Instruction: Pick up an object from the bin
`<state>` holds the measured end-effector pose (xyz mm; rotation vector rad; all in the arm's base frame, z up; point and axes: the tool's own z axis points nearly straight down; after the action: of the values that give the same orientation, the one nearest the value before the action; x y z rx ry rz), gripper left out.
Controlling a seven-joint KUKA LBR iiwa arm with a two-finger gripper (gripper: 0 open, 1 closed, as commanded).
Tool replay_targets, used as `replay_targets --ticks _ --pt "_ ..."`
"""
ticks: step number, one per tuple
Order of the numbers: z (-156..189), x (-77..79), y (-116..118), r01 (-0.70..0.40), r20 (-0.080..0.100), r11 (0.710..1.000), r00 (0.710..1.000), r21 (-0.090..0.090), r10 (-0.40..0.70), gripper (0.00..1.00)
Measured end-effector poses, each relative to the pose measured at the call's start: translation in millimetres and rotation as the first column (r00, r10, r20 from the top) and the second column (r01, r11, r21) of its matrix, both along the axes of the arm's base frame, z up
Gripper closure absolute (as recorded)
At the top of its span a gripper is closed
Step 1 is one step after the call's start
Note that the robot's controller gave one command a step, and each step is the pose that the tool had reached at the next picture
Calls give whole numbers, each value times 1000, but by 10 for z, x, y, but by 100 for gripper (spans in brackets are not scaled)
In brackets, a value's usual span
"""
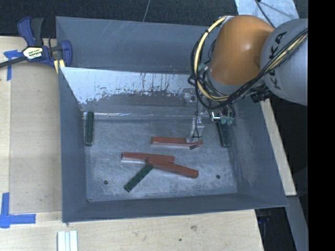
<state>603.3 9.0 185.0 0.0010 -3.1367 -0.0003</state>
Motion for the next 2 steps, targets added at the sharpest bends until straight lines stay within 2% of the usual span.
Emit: replay_targets --ticks 1,2 --pt "50 17 0 0 9 1000 1000 0 0 0" --pt "-455 -53 -67 -7 15 1000 1000 -1 7 0"
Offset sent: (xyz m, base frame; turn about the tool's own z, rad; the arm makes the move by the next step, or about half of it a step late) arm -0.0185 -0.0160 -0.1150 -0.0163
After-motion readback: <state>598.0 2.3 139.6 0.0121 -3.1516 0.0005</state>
